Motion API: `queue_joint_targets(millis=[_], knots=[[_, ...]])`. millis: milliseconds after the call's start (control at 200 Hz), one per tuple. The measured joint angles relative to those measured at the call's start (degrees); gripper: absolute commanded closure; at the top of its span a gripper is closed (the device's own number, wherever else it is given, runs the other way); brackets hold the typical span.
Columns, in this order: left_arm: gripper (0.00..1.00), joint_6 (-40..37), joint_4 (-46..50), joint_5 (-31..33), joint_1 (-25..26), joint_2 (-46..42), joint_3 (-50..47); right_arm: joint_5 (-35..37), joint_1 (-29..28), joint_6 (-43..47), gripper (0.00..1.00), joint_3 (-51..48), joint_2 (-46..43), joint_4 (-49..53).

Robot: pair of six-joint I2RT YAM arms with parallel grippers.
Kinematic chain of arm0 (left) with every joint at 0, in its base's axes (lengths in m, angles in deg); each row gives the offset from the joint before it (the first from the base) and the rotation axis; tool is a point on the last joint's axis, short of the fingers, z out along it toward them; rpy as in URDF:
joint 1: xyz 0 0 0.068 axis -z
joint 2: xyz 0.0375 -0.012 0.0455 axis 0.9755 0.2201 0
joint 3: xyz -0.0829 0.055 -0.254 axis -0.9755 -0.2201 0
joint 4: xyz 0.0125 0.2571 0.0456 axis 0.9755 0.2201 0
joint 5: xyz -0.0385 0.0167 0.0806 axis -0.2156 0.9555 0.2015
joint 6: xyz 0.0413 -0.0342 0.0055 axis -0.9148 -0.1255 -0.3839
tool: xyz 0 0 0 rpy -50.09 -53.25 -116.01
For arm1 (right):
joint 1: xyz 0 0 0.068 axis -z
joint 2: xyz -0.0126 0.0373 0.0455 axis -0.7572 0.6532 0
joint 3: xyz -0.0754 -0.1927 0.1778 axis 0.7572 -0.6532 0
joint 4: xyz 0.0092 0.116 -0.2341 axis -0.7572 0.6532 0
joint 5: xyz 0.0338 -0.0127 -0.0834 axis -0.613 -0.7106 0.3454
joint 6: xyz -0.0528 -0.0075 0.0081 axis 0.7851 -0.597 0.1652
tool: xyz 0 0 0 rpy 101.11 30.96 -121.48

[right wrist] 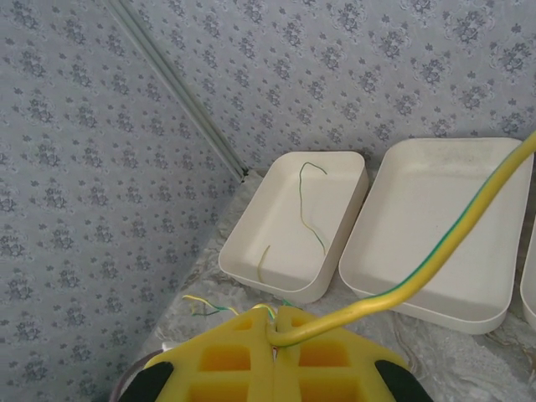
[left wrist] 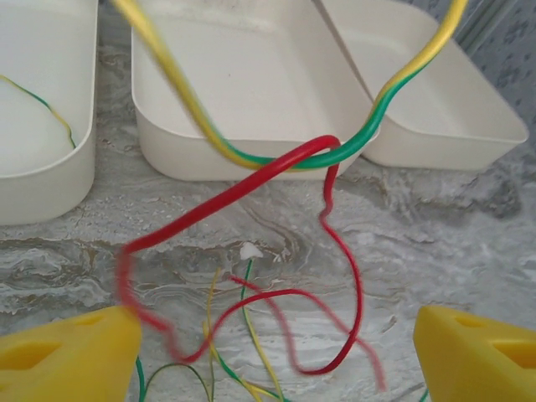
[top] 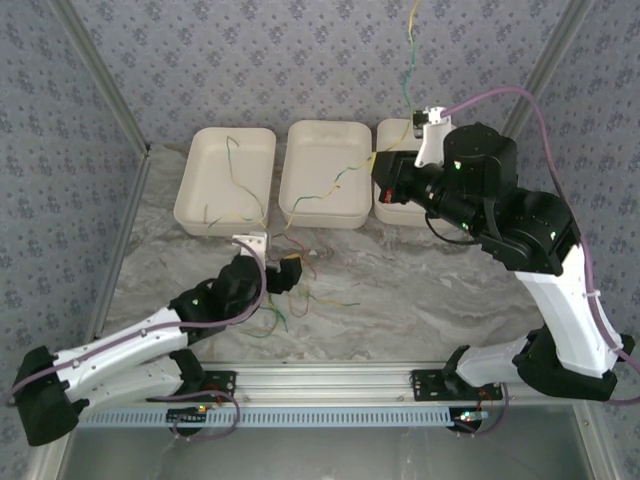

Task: Untangle the cables

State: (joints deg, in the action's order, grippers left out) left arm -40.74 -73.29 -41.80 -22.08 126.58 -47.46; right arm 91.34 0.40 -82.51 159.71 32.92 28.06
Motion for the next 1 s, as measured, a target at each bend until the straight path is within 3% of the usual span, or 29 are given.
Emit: queue_joint_targets(millis=[75,145,205,270,310,530,754,999], knots=[[0.17,-1.03,0.76,1.44,-0.07,1.64,1.16,-0.22,-0.26,-0.09,1.00,-0.07,-0.26,-0.02],[0.30,-1.84,1.31,1.97,-0.66,2.12,2.14,-0.42,-0.46,-0.11,1.00,-0.35,-0.72,-0.02],[0.54,-2.99,1.73,1.73,-1.77,2.10,2.95,-0.42,-0.52,-0.11,1.00,-0.37,-1.05,-0.04],[0.88,-3.67,1.77,1.20,-3.13,2.05,3.78,-0.39,-0.59,-0.11,1.00,-0.39,-1.42,-0.04],[1.00,-3.85,1.79,1.05,-3.63,1.97,4.04,-0.39,-0.61,-0.11,1.00,-0.44,-1.66,-0.07],[1.00,-4.59,3.87,-1.40,-3.78,-0.37,4.37,1.44,-0.61,-0.04,1.00,-1.95,-2.64,-0.28],[1.00,-3.87,6.73,-3.74,-3.89,-8.33,4.74,3.96,-0.57,-0.02,1.00,-6.78,-3.41,-1.20],[1.00,-0.48,10.10,-7.89,-8.13,-8.79,11.50,4.39,-1.20,-0.07,1.00,-13.84,-4.17,-3.37]])
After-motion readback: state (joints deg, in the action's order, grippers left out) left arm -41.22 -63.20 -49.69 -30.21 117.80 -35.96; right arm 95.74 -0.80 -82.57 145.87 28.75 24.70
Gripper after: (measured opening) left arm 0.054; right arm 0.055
